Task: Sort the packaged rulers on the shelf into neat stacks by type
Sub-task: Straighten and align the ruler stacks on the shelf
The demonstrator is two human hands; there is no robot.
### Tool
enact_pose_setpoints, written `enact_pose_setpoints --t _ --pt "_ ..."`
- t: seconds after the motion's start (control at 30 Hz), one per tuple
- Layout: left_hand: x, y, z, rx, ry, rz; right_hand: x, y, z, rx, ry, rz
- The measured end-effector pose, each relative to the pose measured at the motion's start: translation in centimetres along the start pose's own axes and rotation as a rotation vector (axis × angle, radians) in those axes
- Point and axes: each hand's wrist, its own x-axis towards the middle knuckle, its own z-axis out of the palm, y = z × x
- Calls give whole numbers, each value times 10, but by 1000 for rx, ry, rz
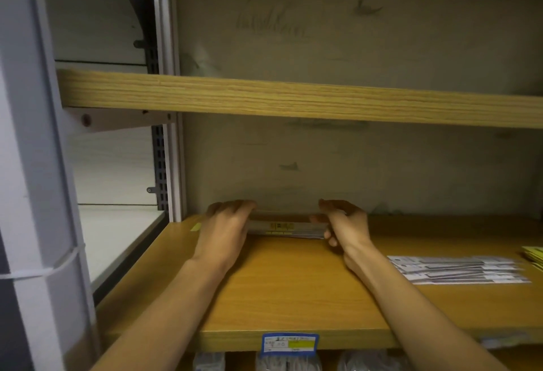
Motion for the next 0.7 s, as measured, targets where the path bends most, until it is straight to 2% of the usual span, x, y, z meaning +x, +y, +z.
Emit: enact_pose_setpoints --t 0.13,0.3,0.37,0.53,0.6,0.7 --pt "1 -1 1 -26 -2 0 -3 -2 -1 33 0 19" --pt "4 0 1 41 63 32 6 2 -3 63 137 45" --pt "3 -1 2 10 8 32 8 4 -4 74 195 54" --pt "2 -3 8 -77 -338 -109 14 9 -5 123 286 54" --pt "2 -3 10 -83 -380 -132 17 11 -4 128 285 55" --pt "3 -5 13 -94 -358 -113 19 12 -4 126 289 44"
